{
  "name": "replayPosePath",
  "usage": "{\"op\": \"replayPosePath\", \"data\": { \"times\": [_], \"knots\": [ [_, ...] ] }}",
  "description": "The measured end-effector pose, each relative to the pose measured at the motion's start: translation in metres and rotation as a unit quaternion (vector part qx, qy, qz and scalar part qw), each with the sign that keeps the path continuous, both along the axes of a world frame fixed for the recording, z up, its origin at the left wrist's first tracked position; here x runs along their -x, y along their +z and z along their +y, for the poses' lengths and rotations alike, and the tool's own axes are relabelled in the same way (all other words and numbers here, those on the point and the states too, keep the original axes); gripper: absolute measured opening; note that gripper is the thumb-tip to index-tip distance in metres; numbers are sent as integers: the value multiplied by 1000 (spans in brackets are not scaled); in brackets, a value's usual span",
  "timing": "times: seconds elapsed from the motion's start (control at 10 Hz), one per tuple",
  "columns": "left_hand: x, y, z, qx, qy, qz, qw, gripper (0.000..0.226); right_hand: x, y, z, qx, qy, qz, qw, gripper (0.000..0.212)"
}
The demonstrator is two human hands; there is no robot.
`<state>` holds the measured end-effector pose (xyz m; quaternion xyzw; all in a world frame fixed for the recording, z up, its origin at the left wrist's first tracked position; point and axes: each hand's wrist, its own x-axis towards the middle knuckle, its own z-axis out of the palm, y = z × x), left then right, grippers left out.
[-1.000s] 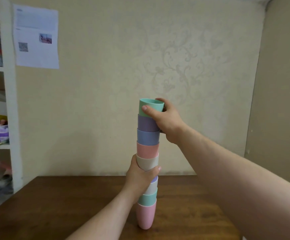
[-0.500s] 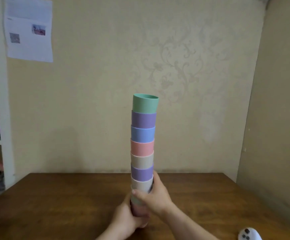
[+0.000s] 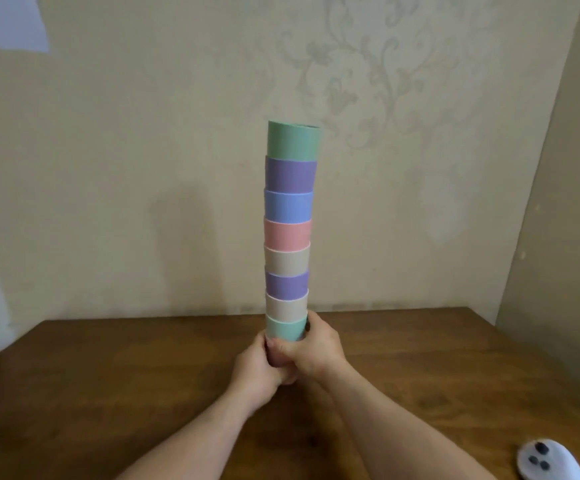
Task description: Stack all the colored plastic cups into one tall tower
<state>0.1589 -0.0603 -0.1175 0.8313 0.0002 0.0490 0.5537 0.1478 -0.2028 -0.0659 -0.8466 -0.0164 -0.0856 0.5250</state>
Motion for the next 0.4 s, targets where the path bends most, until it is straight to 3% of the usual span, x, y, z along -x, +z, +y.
{"op": "replayPosePath", "data": {
  "times": [0.4],
  "knots": [
    [-83, -14, 1, 4, 8, -13, 1000, 90, -94, -21, 3, -56, 5, -14, 998, 61]
  ]
}}
